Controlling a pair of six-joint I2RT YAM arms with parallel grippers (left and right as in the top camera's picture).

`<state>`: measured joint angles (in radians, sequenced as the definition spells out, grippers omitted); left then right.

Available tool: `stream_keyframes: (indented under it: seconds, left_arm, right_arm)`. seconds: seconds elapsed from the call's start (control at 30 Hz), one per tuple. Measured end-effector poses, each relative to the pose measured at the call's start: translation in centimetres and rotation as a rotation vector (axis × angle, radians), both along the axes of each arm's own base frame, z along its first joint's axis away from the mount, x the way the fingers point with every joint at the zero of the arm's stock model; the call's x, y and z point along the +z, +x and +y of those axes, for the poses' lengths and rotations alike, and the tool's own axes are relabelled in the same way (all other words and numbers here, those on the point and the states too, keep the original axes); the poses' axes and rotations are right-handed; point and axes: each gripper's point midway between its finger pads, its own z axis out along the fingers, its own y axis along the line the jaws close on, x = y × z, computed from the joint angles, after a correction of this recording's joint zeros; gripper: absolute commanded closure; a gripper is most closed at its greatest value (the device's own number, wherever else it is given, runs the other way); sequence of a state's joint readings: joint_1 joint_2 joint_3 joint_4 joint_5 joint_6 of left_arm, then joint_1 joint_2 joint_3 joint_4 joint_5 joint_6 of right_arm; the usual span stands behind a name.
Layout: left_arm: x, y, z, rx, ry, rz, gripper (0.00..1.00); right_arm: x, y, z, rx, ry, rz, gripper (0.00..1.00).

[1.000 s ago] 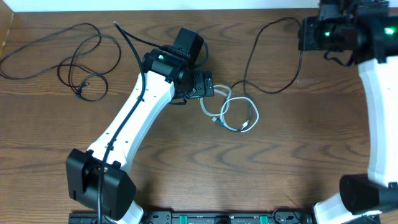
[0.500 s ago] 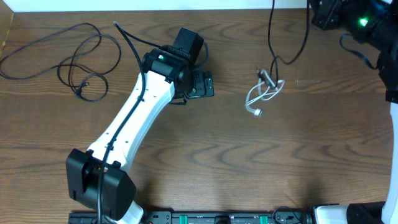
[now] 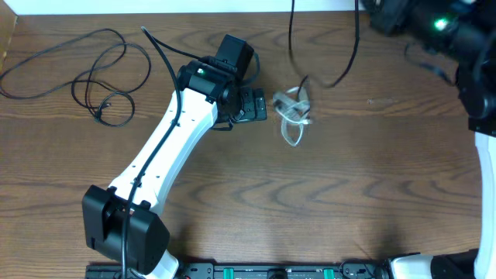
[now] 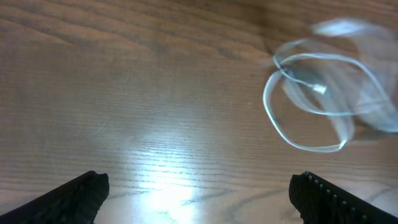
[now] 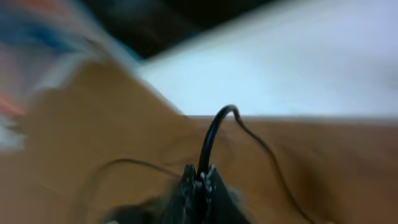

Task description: Untangle cables

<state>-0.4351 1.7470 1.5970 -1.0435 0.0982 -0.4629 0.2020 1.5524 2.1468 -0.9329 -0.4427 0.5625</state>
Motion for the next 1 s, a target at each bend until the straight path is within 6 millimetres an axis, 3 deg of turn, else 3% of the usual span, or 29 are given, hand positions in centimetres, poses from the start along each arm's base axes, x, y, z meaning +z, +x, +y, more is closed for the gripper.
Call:
stream_keyframes:
  seconds: [0.07, 0.17, 0.27, 0.37, 0.47, 0.53, 0.67, 0.73, 0.8, 0.87, 1.0]
  left_arm:
    - [0.0, 0.0, 0.0, 0.000, 0.000, 0.000, 0.02]
    - [0.0, 0.0, 0.0, 0.000, 0.000, 0.000, 0.02]
    - [0.0, 0.0, 0.0, 0.000, 0.000, 0.000, 0.02]
    - [0.0, 0.0, 0.0, 0.000, 0.000, 0.000, 0.02]
    - [0.0, 0.0, 0.0, 0.001, 0.000, 0.000, 0.02]
    - [0.0, 0.0, 0.0, 0.000, 0.000, 0.000, 0.02]
    - [0.0, 0.0, 0.0, 0.000, 0.000, 0.000, 0.02]
    - [0.0, 0.0, 0.0, 0.000, 0.000, 0.000, 0.02]
    - [0.0, 0.0, 0.0, 0.001, 0.000, 0.000, 0.02]
    - [0.0, 0.0, 0.0, 0.001, 0.000, 0.000, 0.02]
    - [0.0, 0.0, 0.0, 0.000, 0.000, 0.001, 0.02]
  right_arm:
    - [-3.1, 0.7, -1.5, -0.131, -0.117, 0.082, 0.99]
    - [-4.8, 1.6, -2.1, -0.199, -0.227, 0.091, 0.98]
    - [-3.0, 2.2, -0.2, -0.103, -0.196, -0.005, 0.99]
    - [1.1, 2.0, 2.0, 0.030, -0.087, -0.159, 0.99]
    - [3.4, 0.9, 2.2, 0.065, -0.029, -0.210, 0.99]
    - [3.2, 0.5, 1.0, 0.000, -0.042, -0.182, 0.99]
    - [0.6, 0.6, -2.6, -0.206, -0.135, -0.066, 0.99]
    - [0.2, 0.7, -2.5, -0.208, -0.134, -0.051, 0.98]
    - [1.7, 1.0, -1.1, -0.140, -0.075, -0.107, 0.99]
    - [4.8, 0.8, 0.7, -0.047, 0.017, -0.208, 0.99]
    - [9.6, -1.4, 2.6, 0.090, 0.158, -0.337, 0.99]
